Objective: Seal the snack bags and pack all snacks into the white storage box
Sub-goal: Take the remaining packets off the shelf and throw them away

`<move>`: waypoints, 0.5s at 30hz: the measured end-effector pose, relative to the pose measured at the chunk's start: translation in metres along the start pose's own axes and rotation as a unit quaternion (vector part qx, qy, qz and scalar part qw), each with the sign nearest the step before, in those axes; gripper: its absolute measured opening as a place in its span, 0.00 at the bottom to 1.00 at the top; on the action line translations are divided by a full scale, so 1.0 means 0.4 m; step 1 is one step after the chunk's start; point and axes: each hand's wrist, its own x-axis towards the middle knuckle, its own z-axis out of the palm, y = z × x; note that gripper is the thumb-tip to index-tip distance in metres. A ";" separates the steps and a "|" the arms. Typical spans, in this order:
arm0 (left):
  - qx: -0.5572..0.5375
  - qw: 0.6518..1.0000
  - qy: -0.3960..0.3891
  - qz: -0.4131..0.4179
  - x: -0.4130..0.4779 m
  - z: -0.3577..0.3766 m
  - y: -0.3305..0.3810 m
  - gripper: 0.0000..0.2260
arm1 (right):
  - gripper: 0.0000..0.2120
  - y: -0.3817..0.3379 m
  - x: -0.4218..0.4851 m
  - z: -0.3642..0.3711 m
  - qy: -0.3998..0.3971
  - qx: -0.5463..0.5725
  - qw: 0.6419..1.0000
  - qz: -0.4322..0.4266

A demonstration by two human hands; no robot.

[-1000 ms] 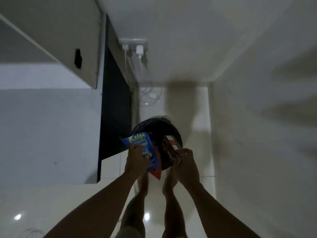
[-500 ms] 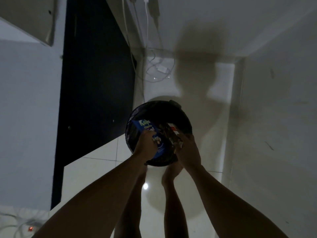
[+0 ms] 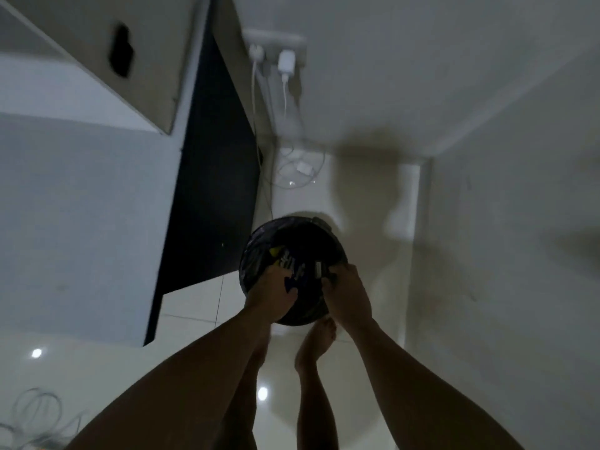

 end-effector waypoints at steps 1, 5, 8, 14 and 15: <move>0.008 1.000 0.010 0.014 -0.033 -0.036 0.027 0.14 | 0.15 -0.030 -0.027 -0.035 0.008 0.006 1.000 -0.015; 0.012 0.996 0.076 0.042 -0.182 -0.208 0.125 0.16 | 0.16 -0.178 -0.128 -0.171 0.021 -0.033 0.997 -0.066; 0.010 0.990 0.131 0.045 -0.282 -0.351 0.164 0.19 | 0.16 -0.316 -0.173 -0.261 0.036 -0.059 0.989 -0.134; 0.050 0.963 0.262 0.031 -0.470 -0.632 0.157 0.21 | 0.15 -0.614 -0.257 -0.361 0.109 -0.079 0.945 -0.297; 0.054 0.960 0.274 0.027 -0.493 -0.671 0.147 0.21 | 0.15 -0.668 -0.269 -0.368 0.104 -0.091 0.942 -0.304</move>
